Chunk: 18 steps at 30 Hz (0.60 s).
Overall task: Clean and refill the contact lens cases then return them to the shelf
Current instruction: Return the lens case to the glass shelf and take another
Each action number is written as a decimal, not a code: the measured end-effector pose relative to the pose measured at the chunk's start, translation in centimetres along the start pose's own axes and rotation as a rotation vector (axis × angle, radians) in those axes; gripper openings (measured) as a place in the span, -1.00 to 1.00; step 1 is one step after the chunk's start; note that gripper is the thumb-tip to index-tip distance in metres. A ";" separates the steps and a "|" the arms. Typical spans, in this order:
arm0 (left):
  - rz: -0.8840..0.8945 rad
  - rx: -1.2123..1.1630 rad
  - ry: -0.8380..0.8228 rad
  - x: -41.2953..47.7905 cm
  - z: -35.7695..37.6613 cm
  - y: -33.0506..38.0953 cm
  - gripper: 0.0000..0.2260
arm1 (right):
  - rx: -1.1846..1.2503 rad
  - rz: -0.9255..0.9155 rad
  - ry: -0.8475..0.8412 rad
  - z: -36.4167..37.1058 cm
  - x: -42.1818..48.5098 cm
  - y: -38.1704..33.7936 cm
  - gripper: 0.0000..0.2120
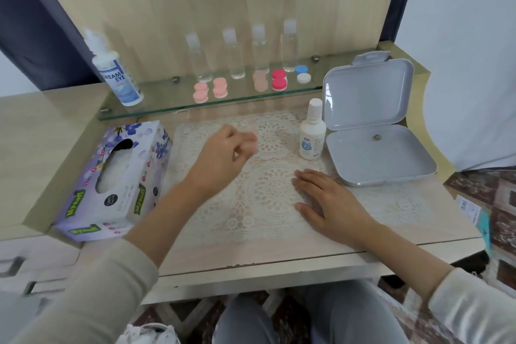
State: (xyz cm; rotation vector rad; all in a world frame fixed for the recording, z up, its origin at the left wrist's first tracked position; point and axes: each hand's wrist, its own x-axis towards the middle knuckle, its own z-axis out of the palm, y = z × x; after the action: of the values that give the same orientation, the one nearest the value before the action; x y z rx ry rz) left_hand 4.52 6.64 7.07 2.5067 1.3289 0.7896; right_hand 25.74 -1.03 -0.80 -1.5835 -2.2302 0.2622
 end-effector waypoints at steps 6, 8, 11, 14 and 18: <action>0.013 -0.136 -0.157 -5.5 3.8 -0.3 -0.79 | -0.013 0.002 -0.019 -0.1 0.0 -0.1 -0.37; 0.022 -0.157 -0.157 -6.3 4.4 -0.7 -0.75 | -0.011 0.009 -0.023 -0.2 0.0 -0.1 -0.37; 0.007 -0.155 -0.152 -6.7 4.5 -0.9 -0.73 | -0.002 0.006 -0.018 -0.2 0.0 -0.2 -0.38; 0.007 -0.104 -0.152 -6.5 4.2 -0.8 -0.73 | 0.048 0.019 -0.002 -0.6 0.0 -0.2 -0.39; -0.047 -0.116 -0.158 -6.4 3.8 -0.9 -0.58 | 0.106 0.080 -0.046 -1.9 1.2 -1.0 -0.44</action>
State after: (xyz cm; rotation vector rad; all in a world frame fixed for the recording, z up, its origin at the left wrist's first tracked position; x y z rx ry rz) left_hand 3.04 2.30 1.16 2.3843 1.2467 0.6259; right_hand 25.32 -0.38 1.60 -1.6267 -2.1518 0.4370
